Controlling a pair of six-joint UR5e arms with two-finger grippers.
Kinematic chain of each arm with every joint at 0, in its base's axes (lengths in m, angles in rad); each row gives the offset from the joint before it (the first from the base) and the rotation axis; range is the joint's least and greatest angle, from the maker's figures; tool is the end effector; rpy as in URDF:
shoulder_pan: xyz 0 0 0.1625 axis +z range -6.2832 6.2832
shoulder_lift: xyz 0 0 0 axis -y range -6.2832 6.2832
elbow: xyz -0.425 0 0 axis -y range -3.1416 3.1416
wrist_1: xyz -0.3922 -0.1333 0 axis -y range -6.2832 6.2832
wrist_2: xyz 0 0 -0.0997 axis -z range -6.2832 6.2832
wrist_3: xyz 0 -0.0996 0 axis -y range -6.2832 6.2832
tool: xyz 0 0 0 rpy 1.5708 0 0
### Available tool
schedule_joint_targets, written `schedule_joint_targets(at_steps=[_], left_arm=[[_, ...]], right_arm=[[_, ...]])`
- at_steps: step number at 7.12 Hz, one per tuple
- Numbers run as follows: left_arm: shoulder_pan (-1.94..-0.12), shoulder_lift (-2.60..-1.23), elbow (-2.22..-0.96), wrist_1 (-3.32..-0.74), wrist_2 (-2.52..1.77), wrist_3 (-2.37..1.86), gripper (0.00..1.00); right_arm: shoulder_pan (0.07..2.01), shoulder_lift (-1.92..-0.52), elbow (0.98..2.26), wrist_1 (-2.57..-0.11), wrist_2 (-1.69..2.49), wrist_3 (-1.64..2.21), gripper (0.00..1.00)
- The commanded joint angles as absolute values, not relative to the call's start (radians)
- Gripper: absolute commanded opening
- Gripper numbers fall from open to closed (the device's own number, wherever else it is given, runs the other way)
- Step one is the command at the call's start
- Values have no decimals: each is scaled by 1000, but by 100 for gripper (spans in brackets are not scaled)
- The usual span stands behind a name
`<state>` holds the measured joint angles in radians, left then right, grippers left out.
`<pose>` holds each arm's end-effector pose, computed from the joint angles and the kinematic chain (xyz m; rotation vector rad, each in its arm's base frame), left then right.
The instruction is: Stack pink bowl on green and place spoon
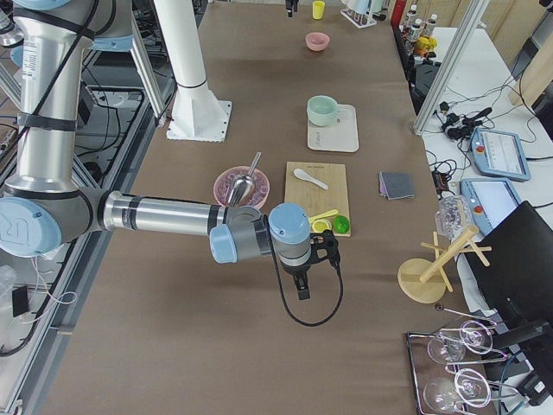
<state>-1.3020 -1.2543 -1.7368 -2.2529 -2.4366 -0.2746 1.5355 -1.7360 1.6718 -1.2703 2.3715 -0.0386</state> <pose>0.0440 -0.3760 0.6303 0.2527 0.9473 0.2247 0.0464 -0.4366 0.6510 0.2250 -0.7972 -0.1642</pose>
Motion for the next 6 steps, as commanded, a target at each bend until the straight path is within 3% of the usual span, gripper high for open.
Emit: schedule_joint_targets(at_steps=[1,6], left_arm=[[-1293,-1253,-1736,-2253,-2456,-275,98],[-1296,-1268,-1733,-2267,-2454,-279,98]], right_arm=[[1536,-1736,1664,-1270,2368,-40,100],[1536,-1724,1645,-1266,2379,-35,100]])
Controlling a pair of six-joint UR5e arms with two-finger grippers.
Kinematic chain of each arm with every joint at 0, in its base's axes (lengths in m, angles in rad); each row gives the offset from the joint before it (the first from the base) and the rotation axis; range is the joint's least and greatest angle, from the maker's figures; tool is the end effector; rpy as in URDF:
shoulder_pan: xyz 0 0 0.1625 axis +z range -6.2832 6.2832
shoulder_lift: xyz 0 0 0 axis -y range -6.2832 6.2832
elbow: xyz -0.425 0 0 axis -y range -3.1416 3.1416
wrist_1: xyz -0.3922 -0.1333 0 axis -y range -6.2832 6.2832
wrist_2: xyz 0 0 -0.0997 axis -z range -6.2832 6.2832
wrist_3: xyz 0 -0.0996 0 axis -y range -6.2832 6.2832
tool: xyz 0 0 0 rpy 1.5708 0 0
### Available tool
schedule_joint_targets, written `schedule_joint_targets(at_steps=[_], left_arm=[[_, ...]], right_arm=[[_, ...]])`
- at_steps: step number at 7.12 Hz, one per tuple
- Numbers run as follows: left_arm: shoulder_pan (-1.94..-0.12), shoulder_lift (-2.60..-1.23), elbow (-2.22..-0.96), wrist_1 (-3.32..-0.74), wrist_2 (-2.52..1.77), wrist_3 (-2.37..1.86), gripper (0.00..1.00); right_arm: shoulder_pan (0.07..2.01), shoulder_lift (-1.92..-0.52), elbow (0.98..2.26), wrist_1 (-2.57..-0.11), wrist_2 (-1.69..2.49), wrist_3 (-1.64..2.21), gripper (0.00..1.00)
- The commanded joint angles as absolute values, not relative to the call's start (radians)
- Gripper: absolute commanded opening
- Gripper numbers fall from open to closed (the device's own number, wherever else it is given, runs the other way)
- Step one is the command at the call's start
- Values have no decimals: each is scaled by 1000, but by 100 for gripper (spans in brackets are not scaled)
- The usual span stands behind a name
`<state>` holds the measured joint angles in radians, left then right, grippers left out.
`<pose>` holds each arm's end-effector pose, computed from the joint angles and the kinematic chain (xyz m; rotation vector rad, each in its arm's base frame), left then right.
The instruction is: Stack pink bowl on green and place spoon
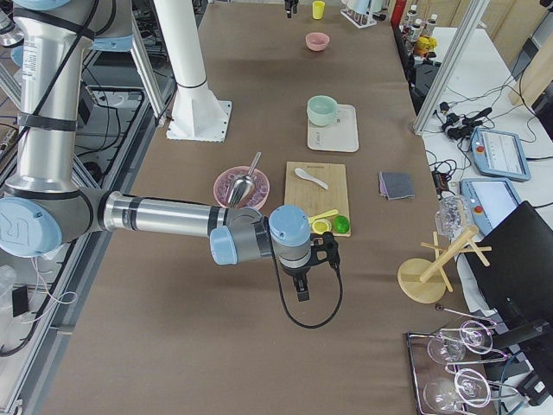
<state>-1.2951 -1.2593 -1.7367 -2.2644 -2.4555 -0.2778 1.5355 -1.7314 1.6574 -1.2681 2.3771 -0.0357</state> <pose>0.0482 -0.3769 0.6259 0.2565 0.9688 0.2403 0.0460 -0.4378 0.6556 0.2165 -0.8033 -0.1590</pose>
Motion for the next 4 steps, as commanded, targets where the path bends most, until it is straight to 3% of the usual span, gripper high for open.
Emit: schedule_joint_targets(at_steps=[1,4], left_arm=[[-1296,-1285,-1730,-2267,-2456,-279,98],[-1299,-1270,-1691,-2387,-2456,-279,98]], right_arm=[[1536,-1720,1643,-1264,2381,-35,100],[1519,-1706,1643,-1264,2381,-35,100]])
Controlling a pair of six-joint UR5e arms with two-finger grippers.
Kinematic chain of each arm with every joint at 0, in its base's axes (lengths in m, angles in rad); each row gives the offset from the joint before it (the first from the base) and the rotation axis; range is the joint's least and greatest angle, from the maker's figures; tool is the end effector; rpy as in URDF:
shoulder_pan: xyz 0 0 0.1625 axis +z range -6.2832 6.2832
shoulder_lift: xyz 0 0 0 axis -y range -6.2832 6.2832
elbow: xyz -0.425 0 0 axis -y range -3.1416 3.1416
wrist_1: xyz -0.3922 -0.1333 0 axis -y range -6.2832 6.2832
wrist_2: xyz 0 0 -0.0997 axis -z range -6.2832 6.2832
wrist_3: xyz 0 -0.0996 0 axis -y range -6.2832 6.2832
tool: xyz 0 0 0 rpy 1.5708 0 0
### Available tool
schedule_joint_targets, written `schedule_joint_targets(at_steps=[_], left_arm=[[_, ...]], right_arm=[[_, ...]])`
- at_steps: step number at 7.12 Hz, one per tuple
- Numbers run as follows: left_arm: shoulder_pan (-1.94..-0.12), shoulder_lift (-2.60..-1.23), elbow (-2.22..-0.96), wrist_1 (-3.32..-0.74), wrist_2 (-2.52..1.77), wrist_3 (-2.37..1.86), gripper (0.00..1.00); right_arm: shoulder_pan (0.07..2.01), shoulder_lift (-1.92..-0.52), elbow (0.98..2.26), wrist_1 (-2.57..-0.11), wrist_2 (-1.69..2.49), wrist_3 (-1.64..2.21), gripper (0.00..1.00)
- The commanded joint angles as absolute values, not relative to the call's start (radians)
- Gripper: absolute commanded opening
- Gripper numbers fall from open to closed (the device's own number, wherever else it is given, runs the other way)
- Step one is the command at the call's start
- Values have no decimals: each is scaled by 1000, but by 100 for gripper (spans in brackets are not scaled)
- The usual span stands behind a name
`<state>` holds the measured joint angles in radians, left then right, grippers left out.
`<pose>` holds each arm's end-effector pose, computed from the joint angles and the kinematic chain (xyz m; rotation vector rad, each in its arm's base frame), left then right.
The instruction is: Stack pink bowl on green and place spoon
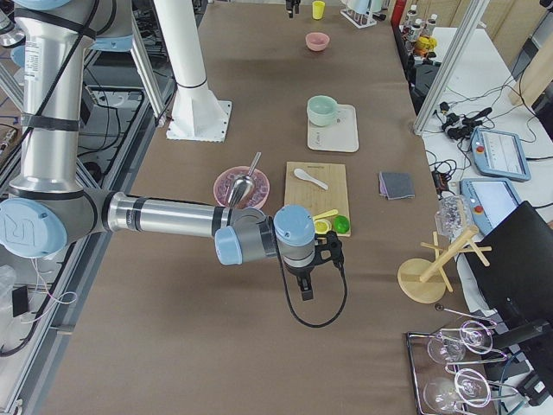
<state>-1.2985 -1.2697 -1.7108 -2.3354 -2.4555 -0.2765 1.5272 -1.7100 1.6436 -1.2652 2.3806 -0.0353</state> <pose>0.0478 -0.3801 0.6267 0.3099 0.9774 0.2629 0.0417 -0.4477 0.6525 0.2228 -0.8075 -0.1711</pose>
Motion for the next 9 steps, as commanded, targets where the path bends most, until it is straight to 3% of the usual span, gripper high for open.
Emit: schedule_joint_targets(at_steps=[1,9], left_arm=[[-1299,-1272,-1697,-2388,-2448,-293,98],[-1298,-1278,-1681,-2379,-2442,-331,98]], right_arm=[[1510,-1700,1644,-1264,2387,-35,100],[1468,-1655,1655,-1259,2420,41,100]])
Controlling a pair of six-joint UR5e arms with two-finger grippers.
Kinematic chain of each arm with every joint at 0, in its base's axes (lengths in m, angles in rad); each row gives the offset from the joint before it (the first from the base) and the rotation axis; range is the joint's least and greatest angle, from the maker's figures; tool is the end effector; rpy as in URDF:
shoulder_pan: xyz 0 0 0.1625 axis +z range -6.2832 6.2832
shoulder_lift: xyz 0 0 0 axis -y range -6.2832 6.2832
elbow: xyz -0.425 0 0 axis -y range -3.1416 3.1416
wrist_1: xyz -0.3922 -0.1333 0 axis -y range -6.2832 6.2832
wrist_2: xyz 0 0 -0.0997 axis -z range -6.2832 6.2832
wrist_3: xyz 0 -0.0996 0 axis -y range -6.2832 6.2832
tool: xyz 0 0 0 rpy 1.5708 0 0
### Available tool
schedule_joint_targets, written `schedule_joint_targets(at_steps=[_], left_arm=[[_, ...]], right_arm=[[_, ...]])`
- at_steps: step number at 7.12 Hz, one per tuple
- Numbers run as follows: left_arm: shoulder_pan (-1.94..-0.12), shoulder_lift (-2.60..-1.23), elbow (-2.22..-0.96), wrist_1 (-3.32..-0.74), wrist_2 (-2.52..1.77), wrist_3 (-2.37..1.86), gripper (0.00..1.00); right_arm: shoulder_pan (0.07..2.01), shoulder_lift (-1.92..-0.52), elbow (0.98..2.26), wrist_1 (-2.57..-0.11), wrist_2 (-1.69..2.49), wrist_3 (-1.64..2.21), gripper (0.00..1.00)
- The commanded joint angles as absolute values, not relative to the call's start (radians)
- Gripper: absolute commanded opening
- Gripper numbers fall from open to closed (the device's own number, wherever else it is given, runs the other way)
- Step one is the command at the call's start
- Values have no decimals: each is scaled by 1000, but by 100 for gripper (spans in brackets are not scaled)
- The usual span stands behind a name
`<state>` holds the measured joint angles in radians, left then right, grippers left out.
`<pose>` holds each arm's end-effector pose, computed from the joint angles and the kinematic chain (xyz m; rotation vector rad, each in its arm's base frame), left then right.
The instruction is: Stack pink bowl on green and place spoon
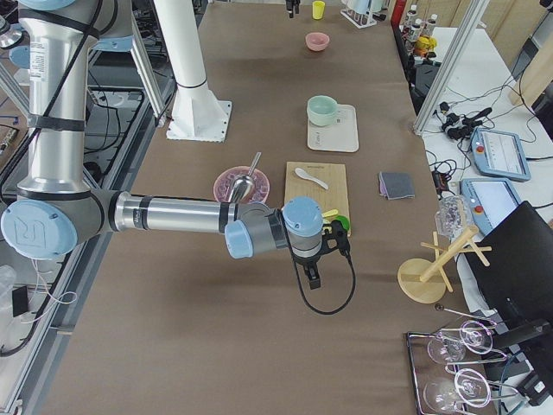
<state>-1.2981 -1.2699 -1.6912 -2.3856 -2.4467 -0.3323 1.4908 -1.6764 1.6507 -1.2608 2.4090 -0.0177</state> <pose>0.0471 -0.3793 0.6311 0.3135 0.9825 0.2233 0.0222 -0.4649 0.6312 0.2417 -0.8415 -0.2105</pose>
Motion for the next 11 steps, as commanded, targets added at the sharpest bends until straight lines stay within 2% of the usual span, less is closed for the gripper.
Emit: schedule_joint_targets(at_steps=[1,3,6,8,10,11], left_arm=[[-1298,-1299,-1652,-2384,-2445,-333,98],[-1292,-1377,-1603,-2382,-2419,-450,98],[-1259,-1544,-1410,-2376,-2375,-460,97],[-1207,-1616,-1332,-2375,-2375,-457,95],[-1184,-1618,-1307,-2375,-2356,-451,77],[-1184,-1617,-1301,-2385,-2327,-448,76]], right_arm=[[1412,-1620,1681,-1256,2425,208,100],[1335,-1570,1706,-1258,2416,331,100],[1307,-1551,1712,-1256,2416,394,100],[1296,-1543,1712,-1256,2416,397,100],[1295,-1539,1712,-1256,2414,397,100],[1295,-1539,1712,-1256,2414,400,100]])
